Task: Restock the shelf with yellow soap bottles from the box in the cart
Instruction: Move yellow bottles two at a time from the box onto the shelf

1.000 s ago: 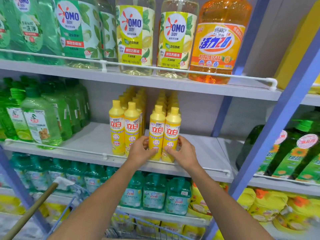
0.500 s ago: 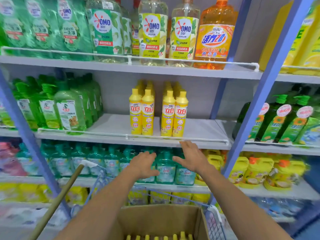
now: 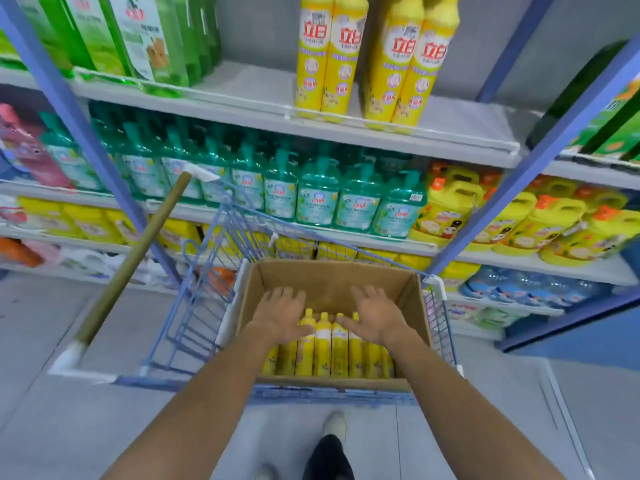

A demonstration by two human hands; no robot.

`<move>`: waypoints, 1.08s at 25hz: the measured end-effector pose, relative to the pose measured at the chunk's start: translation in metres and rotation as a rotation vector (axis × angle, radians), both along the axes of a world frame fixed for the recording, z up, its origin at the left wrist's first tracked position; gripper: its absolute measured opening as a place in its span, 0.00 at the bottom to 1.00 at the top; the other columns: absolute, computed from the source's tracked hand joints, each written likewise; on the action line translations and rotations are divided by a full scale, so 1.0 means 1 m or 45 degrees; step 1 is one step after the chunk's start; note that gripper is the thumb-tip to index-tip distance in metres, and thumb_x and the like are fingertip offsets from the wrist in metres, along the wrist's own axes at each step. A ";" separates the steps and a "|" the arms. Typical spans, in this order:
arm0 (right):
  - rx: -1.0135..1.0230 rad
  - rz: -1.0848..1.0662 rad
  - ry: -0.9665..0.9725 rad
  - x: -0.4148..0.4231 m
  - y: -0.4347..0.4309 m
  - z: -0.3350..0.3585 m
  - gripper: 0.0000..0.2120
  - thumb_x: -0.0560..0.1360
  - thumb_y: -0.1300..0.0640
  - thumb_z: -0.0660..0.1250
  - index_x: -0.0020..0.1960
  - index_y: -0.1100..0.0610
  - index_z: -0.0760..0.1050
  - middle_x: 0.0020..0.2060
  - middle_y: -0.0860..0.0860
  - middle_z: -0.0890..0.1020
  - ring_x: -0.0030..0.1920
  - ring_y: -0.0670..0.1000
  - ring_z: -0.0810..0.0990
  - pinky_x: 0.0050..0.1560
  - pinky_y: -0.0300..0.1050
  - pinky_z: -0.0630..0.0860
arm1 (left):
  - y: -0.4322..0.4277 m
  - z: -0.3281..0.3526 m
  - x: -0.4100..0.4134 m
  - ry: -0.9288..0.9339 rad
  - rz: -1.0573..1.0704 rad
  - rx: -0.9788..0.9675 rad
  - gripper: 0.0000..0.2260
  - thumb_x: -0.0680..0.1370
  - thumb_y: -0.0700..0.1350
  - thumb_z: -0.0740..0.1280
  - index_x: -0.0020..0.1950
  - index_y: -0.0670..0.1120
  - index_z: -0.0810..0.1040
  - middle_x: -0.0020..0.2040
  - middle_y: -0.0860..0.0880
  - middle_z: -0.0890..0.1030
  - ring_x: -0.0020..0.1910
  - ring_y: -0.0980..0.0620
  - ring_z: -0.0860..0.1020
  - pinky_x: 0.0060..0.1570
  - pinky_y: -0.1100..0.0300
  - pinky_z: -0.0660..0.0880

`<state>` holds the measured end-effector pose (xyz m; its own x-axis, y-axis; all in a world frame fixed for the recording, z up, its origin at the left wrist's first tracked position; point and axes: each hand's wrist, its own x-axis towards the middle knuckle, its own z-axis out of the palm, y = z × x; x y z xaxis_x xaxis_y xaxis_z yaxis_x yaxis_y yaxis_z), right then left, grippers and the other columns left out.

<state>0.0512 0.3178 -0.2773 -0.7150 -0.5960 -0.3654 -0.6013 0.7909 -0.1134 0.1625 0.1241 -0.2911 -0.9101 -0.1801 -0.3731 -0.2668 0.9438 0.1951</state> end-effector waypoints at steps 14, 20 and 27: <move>0.264 -0.237 -0.417 -0.045 0.050 -0.184 0.37 0.79 0.36 0.61 0.79 0.58 0.58 0.78 0.57 0.61 0.78 0.60 0.60 0.69 0.61 0.73 | 0.011 -0.165 -0.022 -0.495 0.138 0.186 0.31 0.79 0.62 0.64 0.75 0.45 0.65 0.71 0.41 0.70 0.70 0.39 0.69 0.65 0.43 0.72; 0.243 -0.312 -0.375 -0.099 0.048 -0.234 0.34 0.80 0.40 0.63 0.76 0.60 0.62 0.75 0.59 0.64 0.75 0.62 0.64 0.66 0.59 0.74 | -0.006 -0.216 -0.062 -0.516 0.257 0.206 0.33 0.79 0.61 0.64 0.77 0.44 0.61 0.72 0.40 0.69 0.70 0.38 0.69 0.64 0.42 0.72; 0.088 -0.522 -0.315 -0.139 0.035 -0.305 0.30 0.78 0.47 0.70 0.70 0.66 0.67 0.68 0.64 0.71 0.68 0.64 0.72 0.65 0.54 0.71 | -0.030 -0.302 -0.102 -0.424 0.300 0.257 0.30 0.79 0.57 0.68 0.73 0.40 0.66 0.69 0.38 0.71 0.69 0.37 0.70 0.62 0.46 0.73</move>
